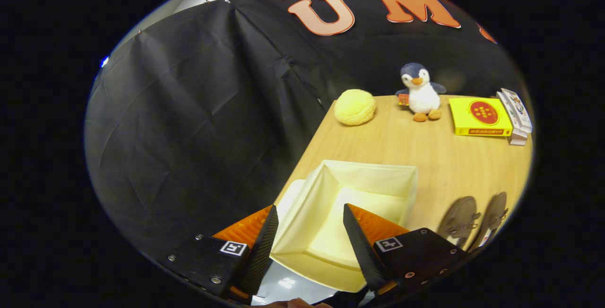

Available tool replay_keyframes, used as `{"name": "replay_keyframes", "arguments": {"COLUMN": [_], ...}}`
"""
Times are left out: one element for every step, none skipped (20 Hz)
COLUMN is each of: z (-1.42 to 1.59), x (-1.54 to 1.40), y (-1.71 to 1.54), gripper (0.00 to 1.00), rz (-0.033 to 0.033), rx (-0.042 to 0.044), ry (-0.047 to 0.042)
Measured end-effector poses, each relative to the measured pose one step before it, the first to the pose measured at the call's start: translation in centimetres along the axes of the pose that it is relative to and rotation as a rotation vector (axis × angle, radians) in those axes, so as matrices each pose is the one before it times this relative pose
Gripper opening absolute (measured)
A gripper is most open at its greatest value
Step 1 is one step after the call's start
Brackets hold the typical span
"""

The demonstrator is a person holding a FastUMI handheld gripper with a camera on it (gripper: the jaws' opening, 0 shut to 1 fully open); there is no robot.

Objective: Open the storage box then place both shoes into the box .Put the left shoe in first, then the right shoe, with the right side of both shoes facing outward in a uniform manner.

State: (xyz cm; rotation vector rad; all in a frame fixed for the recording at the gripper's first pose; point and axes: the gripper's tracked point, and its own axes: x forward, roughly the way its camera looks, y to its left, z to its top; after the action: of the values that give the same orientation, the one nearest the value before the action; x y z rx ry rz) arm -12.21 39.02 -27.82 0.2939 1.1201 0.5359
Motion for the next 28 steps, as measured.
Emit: {"name": "replay_keyframes", "arguments": {"z": [-0.383,-0.326,-0.513,-0.546,-0.502,-0.677,-0.917,-1.127,-1.171,-1.142,-1.114,-1.276,-1.160,-1.105,-1.071,-0.991,-0.491,-0.108,-0.027,-0.182,-0.016,-0.158,0.102,0.244,0.175,-0.203,-0.159,-0.234], "x": [-0.592,-0.363,0.028,-0.279,-0.235,-0.271,-0.141,-0.308,0.074,0.364,0.246,0.252,0.395,0.530,0.612,0.394,0.487,0.545,0.482,0.564,0.605,0.469,0.588,0.617,0.578,0.603,0.538,0.402], "y": [-2.105,-2.102,-1.589,-1.795,-1.808,-1.962,-1.894,-1.954,-1.869,-1.794,-1.366,-1.382,-1.292,-1.014,-0.760,-1.012,-0.865,-0.528,-0.380,-0.174,-0.060,-0.100,-0.103,-0.217,-0.232,0.258,0.411,0.144], "gripper": [0.86,0.86,0.86,0.86,0.86,0.86,0.86,0.86,0.86,0.86,0.86,0.86,0.86,0.86,0.85,0.83,0.80,0.79,0.77,0.76,0.73,0.72,0.69,0.67,0.65,0.63,0.57,0.51], "rz": [-0.04225,-0.03470,-0.02773,-0.02364,-0.02573,-0.03093,-0.03418,-0.03474,-0.03015,-0.02940,-0.02075,-0.02380,-0.02409,-0.01289,-0.00850,-0.01844,-0.01982,-0.01021,-0.00776,0.00392,0.00469,0.00519,0.00043,-0.00847,-0.01259,0.00499,0.00914,0.00538], "rx": [-0.01737,-0.00552,0.00561,0.01190,0.01090,0.00780,0.00456,0.00078,-0.00187,-0.00483,-0.00600,0.00196,0.00977,0.01272,0.00756,0.00451,-0.00243,-0.00461,-0.00553,-0.00422,-0.00170,-0.00109,-0.00558,-0.01893,-0.02254,-0.01550,-0.00791,-0.00194], "ry": [-0.00401,-0.00676,0.00087,-0.00019,-0.00416,-0.00391,0.00036,0.01210,0.01733,0.01595,0.01498,0.01007,0.01174,0.01290,0.02375,0.02638,0.01532,0.00032,-0.00160,0.00221,0.00477,0.00507,-0.00503,-0.01153,-0.01335,-0.00124,0.00261,0.00511]}}
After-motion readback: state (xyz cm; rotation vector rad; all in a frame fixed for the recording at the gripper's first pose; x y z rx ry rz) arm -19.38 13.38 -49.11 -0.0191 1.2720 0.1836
